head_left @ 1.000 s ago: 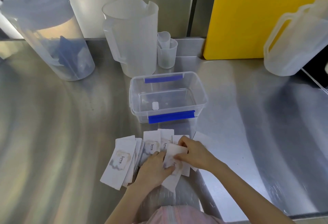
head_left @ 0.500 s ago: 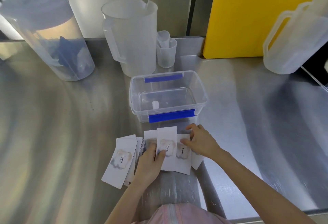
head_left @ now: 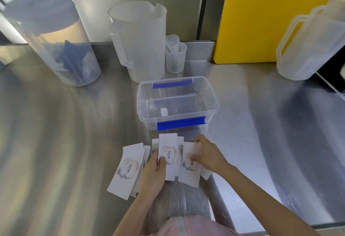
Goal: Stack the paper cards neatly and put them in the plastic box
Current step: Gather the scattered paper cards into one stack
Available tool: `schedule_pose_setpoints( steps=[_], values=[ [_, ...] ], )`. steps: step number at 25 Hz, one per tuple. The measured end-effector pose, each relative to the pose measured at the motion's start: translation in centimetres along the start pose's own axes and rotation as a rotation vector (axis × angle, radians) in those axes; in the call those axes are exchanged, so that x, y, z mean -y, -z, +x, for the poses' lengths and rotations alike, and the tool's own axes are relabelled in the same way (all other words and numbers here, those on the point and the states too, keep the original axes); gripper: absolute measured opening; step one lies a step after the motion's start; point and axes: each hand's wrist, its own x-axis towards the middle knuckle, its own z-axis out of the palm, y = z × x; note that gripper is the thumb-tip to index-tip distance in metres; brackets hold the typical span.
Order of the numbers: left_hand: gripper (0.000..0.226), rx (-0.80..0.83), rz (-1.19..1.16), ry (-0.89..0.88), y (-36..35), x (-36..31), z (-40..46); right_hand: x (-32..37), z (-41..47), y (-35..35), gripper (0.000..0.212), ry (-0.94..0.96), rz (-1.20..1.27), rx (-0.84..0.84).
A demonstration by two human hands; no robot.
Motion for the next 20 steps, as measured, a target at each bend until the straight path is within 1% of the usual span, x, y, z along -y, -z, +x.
schedule_pose_setpoints(
  steps=[1,3,5,7,9,11,13,15,18,20],
  values=[
    [0.024,-0.006,-0.015,0.010,0.0,0.0,0.0,0.0,-0.3,0.4,0.032,0.029,0.089,-0.018],
    [0.020,-0.017,-0.059,0.028,0.2,0.0,-0.2,0.1,-0.9,1.6,0.020,0.091,0.194,-0.037],
    [0.016,-0.017,-0.086,0.035,0.3,-0.2,-0.3,0.6,-1.2,3.3,0.018,0.119,0.285,-0.044],
    [0.014,-0.001,-0.108,0.048,0.3,-0.6,-0.3,1.2,-1.6,4.6,0.019,0.114,0.430,-0.030],
    [0.017,0.039,-0.186,0.083,0.0,-1.3,-0.5,2.0,-1.9,4.9,0.020,0.116,0.556,0.014],
    [0.023,0.081,-0.283,0.134,-0.2,-1.8,-0.7,2.8,-2.0,4.1,0.022,0.116,0.578,0.012],
    [0.020,0.097,-0.341,0.159,-0.4,-2.1,-0.9,3.5,-1.9,2.9,0.023,0.092,0.573,-0.036],
    [0.013,0.094,-0.318,0.150,-0.5,-2.1,-0.9,4.1,-1.8,1.8,0.024,0.075,0.561,-0.064],
    [0.015,0.096,-0.284,0.136,-0.3,-2.0,-0.7,4.1,-1.3,1.0,0.024,0.087,0.542,-0.062],
    [0.014,0.105,-0.284,0.155,-0.2,-1.7,-0.7,3.2,-1.0,1.1,0.025,0.080,0.478,-0.116]
  ],
)
